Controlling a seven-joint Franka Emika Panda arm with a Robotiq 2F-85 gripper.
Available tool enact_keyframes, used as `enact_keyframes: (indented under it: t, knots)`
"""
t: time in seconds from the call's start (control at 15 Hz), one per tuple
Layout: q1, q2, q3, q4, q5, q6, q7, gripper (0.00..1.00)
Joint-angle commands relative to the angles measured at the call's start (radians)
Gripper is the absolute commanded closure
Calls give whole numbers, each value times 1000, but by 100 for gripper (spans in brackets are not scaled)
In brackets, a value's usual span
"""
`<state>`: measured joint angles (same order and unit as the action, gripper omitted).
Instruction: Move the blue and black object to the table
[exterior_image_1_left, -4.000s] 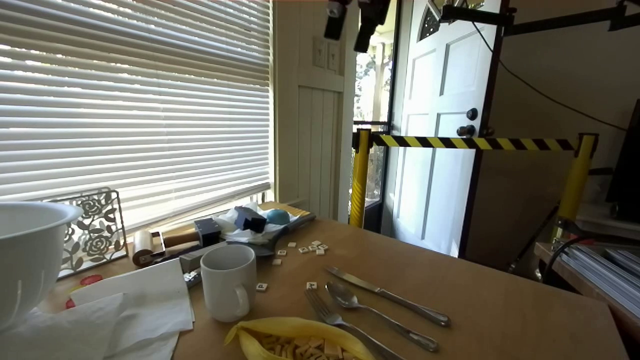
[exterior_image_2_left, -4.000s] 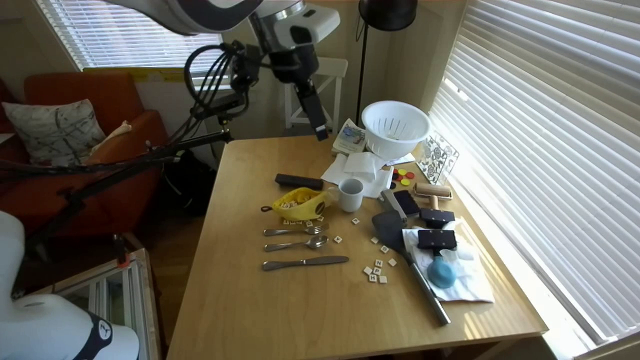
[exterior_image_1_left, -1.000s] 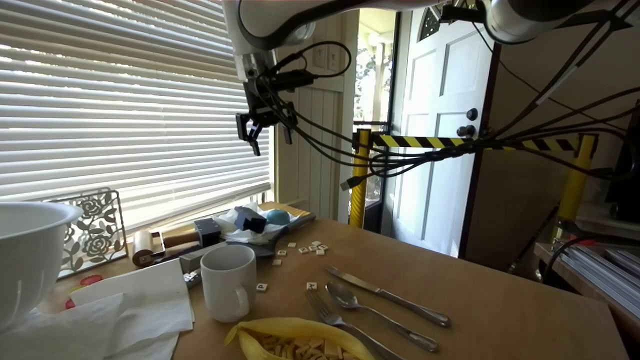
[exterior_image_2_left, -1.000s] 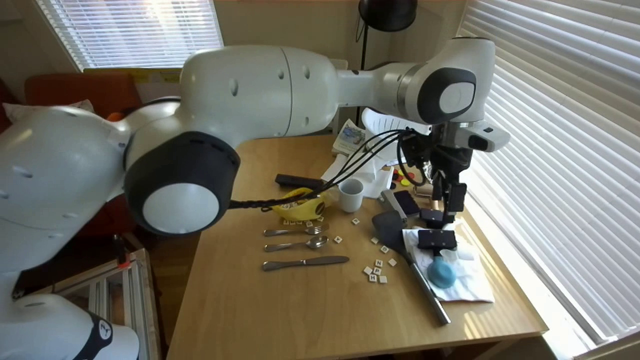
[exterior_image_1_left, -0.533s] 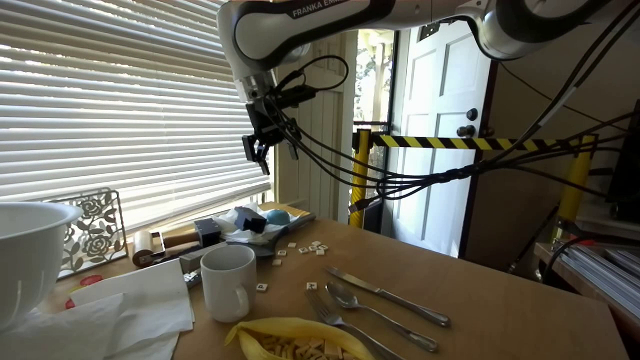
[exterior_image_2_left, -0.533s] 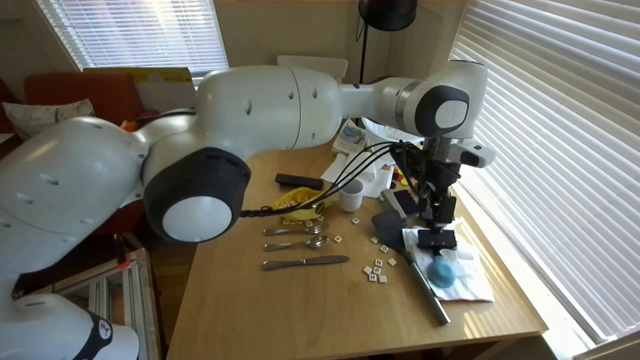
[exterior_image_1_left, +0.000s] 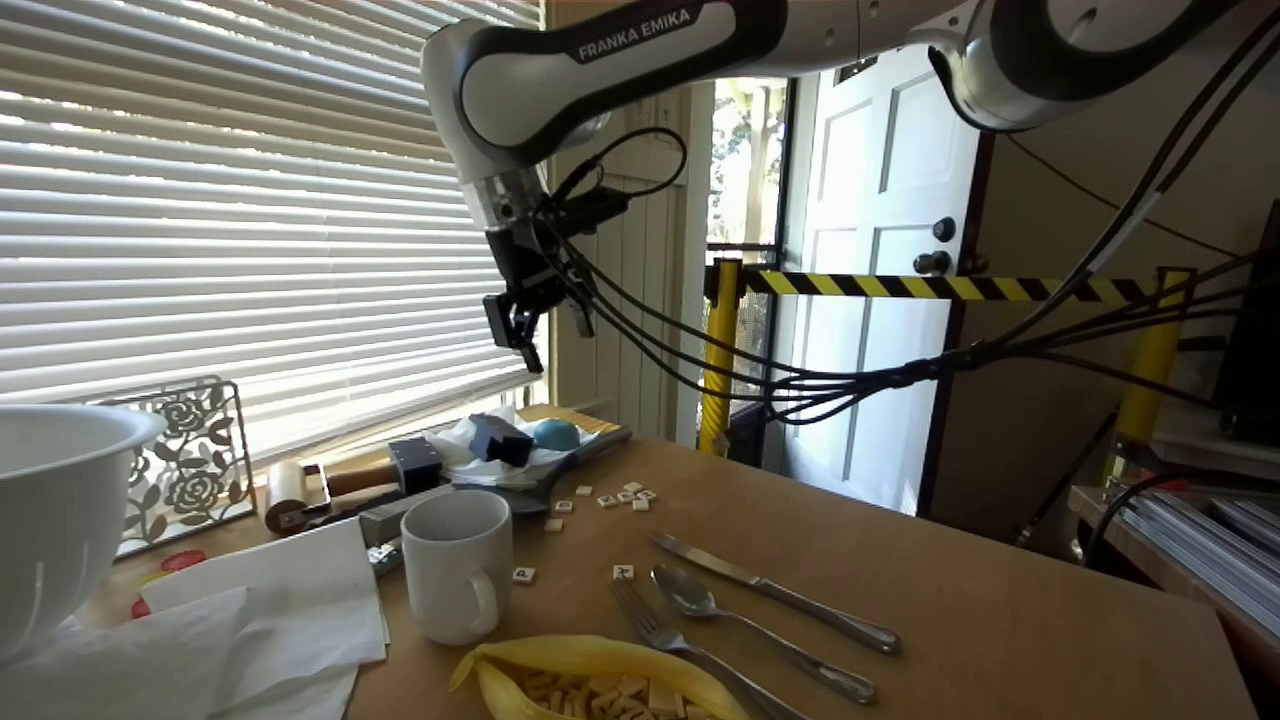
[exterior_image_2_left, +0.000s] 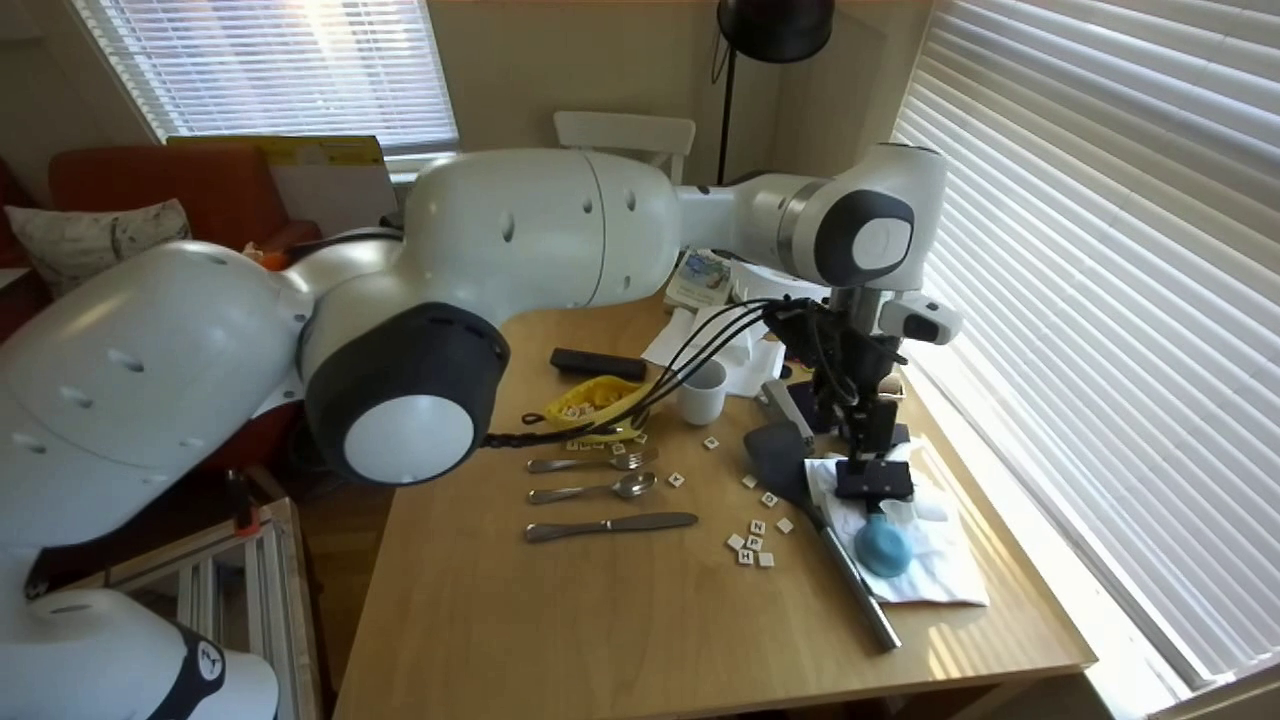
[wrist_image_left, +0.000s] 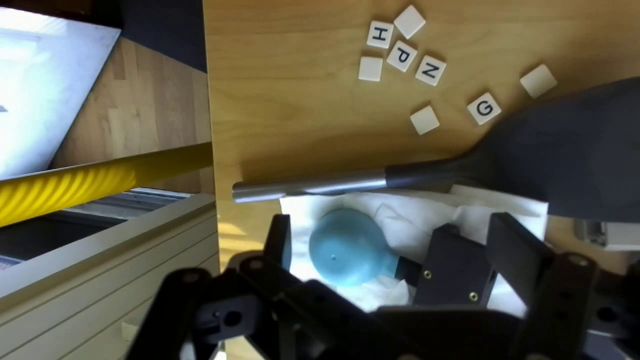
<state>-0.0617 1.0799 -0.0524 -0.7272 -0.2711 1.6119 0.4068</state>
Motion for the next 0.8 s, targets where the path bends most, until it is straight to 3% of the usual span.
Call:
enact_keyframes:
  t: [0.0, 0.33, 0.73]
  knots:
    - [31, 83, -10, 60, -32, -28, -49, 0]
    - [63, 163, -33, 97, -68, 71, -21, 0]
    - [101, 214, -74, 161, -107, 91, 11, 0]
